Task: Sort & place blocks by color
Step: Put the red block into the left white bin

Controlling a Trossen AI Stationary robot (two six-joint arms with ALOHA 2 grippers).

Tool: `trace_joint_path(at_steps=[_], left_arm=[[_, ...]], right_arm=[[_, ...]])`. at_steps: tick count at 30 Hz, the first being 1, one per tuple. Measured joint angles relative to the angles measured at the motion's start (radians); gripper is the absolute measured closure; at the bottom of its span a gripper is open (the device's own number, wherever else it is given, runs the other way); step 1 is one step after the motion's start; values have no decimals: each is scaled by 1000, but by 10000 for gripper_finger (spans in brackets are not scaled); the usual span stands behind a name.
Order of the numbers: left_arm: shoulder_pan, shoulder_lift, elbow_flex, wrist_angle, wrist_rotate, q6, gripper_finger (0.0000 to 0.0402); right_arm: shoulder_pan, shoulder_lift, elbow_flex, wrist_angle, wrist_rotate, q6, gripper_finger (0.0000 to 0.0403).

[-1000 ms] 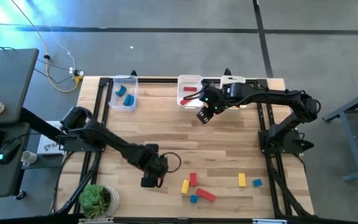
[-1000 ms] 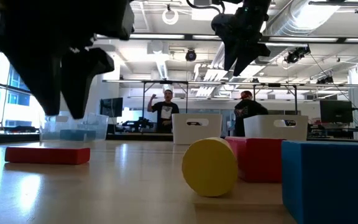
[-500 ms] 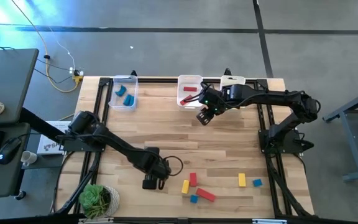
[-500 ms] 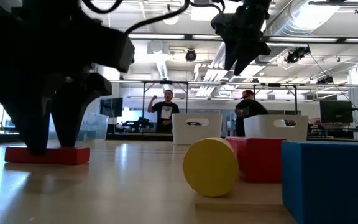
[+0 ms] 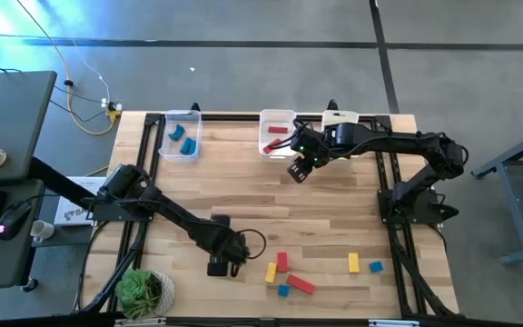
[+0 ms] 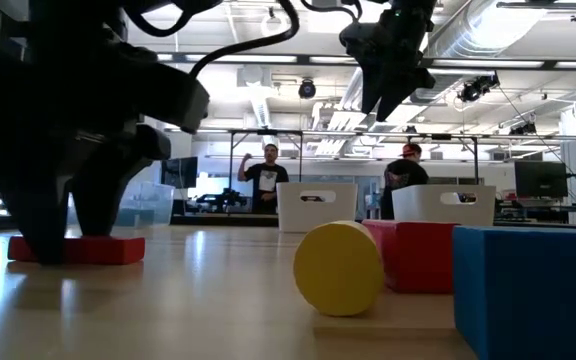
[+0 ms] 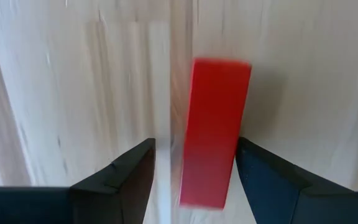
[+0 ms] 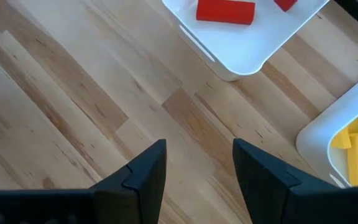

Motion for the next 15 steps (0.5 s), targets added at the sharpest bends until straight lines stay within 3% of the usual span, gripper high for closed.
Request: trace_joint_path(at_steps=[10, 15], left_arm=[[-12, 0, -2, -23, 5, 9, 199], [-9, 1, -2, -19, 12, 12, 238]], right_arm=[[0, 0, 0, 0, 0, -8, 232], [0, 0, 0, 0, 0, -8, 232]])
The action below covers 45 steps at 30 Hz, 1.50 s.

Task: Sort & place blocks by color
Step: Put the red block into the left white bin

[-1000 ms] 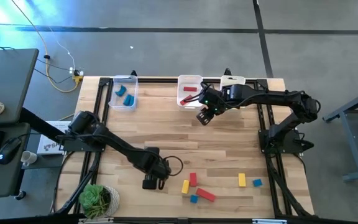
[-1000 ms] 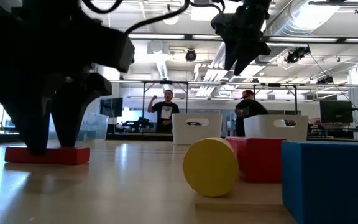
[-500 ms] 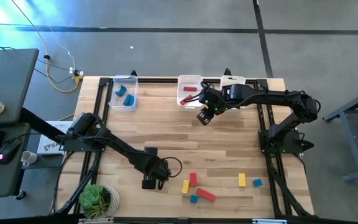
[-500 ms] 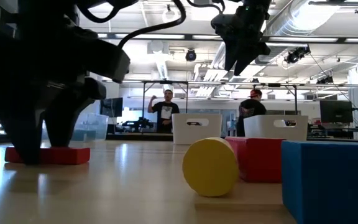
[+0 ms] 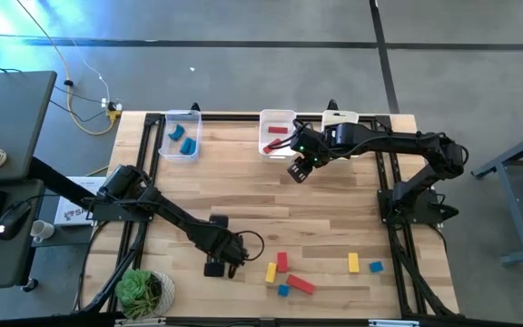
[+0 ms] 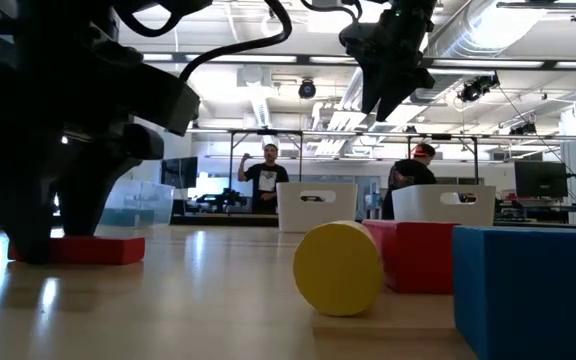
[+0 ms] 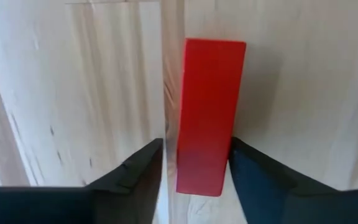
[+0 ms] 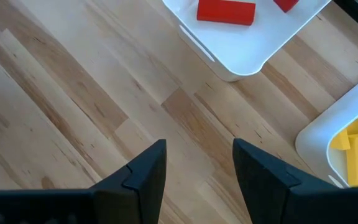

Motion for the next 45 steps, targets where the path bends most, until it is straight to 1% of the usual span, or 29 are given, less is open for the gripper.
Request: trace_joint_path(at_steps=[6, 8, 17, 22, 27, 31, 38, 45], left_arm=[[0, -1, 0, 6, 0, 27, 314], [0, -1, 0, 6, 0, 33, 329], [0, -6, -2, 9, -9, 34, 329], [26, -20, -7, 1, -16, 41, 329], [79, -57, -7, 9, -52, 74, 329], [131, -86, -6, 17, -56, 110, 329], [219, -142, -4, 30, -93, 204, 329], [310, -189, -3, 70, -98, 303, 329]], right_arm=[[0, 0, 0, 0, 5, 0, 232], [0, 0, 0, 0, 5, 0, 232], [0, 0, 0, 0, -3, -7, 232], [0, 0, 0, 0, -8, -11, 232], [0, 0, 0, 0, -23, -16, 232], [0, 0, -1, 1, -51, -15, 232], [0, 0, -1, 2, -74, -8, 232], [0, 0, -1, 11, -102, -1, 232]])
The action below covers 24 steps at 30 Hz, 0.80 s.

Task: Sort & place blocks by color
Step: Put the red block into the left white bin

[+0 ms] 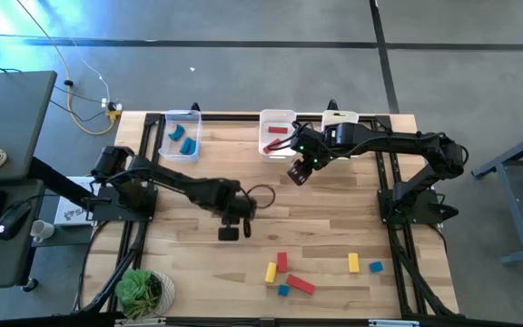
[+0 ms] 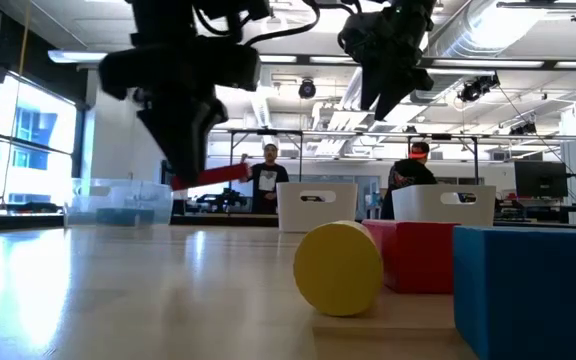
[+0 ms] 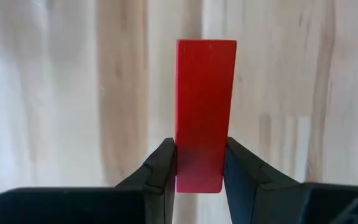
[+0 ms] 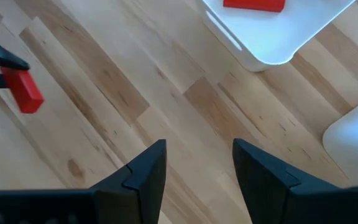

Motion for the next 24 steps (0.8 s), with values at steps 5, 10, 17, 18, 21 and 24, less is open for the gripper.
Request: trace_joint_path(at_steps=[5, 10, 17, 18, 21, 24], left_arm=[[62, -21, 1, 41, 0, 71, 329], [115, -21, 1, 68, 0, 150, 329], [172, -29, 1, 119, 2, 243, 329], [179, -31, 1, 132, 1, 257, 329], [200, -33, 2, 155, 2, 288, 329], [218, -47, 2, 190, 4, 319, 329]], right_arm=[[0, 0, 0, 6, -12, 40, 232], [0, 0, 0, 34, -47, 75, 232], [0, 0, 0, 70, -82, 125, 232], [0, 0, 0, 70, -85, 129, 232], [0, 0, 0, 73, -88, 147, 232], [0, 0, 0, 85, -99, 152, 232]])
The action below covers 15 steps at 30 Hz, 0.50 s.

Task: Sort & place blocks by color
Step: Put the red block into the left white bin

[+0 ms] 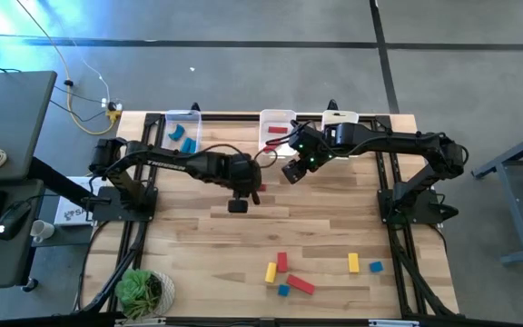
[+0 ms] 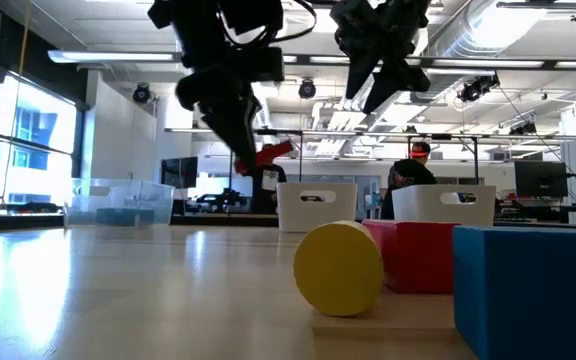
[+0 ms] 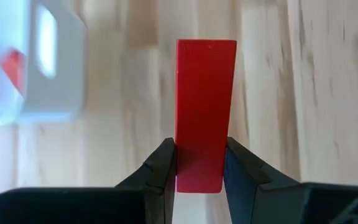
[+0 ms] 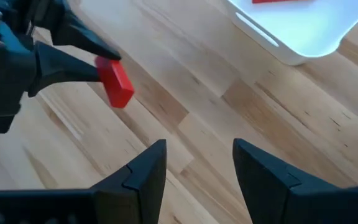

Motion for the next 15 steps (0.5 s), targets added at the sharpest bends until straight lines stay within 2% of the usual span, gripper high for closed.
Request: trace_joint_path(at_steps=[9, 15], left_arm=[[28, -31, -1, 105, 4, 92, 329], [28, -42, 0, 168, 3, 101, 329]], right_arm=[[0, 0, 0, 139, -36, 18, 232], [0, 0, 0, 198, -65, 36, 232]])
